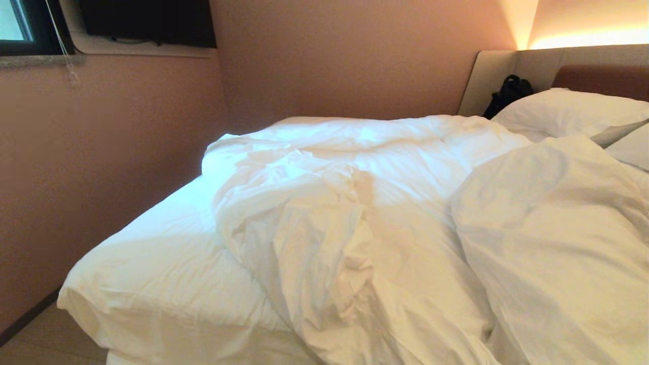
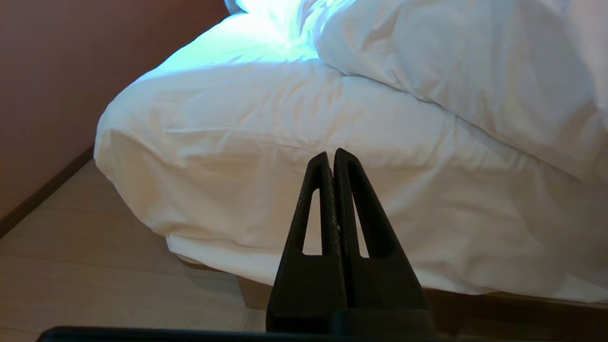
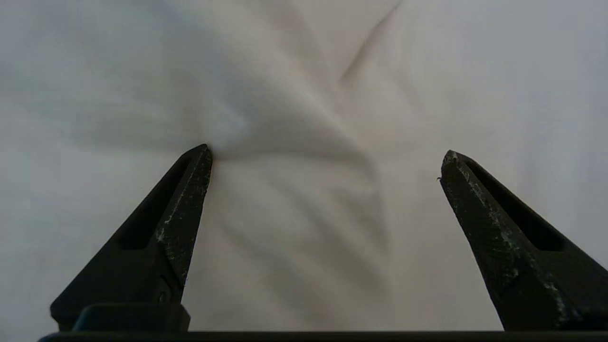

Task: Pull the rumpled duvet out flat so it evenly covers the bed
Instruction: Flatten the corners of the folded blanket

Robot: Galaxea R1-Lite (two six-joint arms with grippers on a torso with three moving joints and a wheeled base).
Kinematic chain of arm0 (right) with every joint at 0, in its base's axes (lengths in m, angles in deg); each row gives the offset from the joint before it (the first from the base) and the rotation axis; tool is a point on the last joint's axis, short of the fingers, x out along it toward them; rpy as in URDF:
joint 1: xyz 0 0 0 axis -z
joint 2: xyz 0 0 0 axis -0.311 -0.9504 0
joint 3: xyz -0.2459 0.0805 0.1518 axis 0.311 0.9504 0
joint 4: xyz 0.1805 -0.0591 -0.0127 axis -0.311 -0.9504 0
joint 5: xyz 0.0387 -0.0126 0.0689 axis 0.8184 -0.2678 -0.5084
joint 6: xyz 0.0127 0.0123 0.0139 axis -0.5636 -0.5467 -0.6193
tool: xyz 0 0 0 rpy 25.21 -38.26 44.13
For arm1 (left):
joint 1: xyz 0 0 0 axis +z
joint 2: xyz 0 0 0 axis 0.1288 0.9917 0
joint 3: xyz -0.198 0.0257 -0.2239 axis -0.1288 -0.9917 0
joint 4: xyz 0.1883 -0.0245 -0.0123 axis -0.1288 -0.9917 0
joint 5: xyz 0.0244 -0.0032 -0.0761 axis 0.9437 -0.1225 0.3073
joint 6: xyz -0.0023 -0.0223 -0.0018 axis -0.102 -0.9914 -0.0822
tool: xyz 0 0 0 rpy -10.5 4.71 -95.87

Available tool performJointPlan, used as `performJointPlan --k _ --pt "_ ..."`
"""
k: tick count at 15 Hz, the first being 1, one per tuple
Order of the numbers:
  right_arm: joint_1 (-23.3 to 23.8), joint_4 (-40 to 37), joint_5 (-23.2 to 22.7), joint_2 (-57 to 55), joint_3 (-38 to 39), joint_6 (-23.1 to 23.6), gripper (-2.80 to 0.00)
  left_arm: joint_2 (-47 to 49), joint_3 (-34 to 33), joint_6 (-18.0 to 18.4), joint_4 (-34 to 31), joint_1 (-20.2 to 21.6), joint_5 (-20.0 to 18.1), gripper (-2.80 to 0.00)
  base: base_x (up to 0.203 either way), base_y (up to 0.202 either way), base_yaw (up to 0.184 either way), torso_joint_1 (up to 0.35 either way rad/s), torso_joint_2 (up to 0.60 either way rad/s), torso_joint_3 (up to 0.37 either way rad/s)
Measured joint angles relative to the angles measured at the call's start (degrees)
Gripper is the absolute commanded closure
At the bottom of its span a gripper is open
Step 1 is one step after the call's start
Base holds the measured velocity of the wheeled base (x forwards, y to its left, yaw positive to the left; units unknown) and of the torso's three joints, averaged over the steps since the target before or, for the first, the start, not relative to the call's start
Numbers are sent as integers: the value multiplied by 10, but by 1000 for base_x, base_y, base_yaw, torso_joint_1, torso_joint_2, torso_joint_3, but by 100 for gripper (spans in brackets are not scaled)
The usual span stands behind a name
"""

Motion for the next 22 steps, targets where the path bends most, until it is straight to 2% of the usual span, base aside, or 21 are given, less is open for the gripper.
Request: performJointPlan --k 4,8,13,22 --pt "-4 -62 -21 -21 -18 77 -280 0 0 0 0 0 0 0 0 0 0 0 0 0" --pt "-28 -121 -53 -24 -23 122 -280 0 0 0 0 0 0 0 0 0 0 0 0 0" --pt "-54 -178 -63 -1 -23 131 -280 0 0 0 0 0 0 0 0 0 0 0 0 0" --pt "-34 -258 -97 85 -19 126 -280 0 0 0 0 0 0 0 0 0 0 0 0 0"
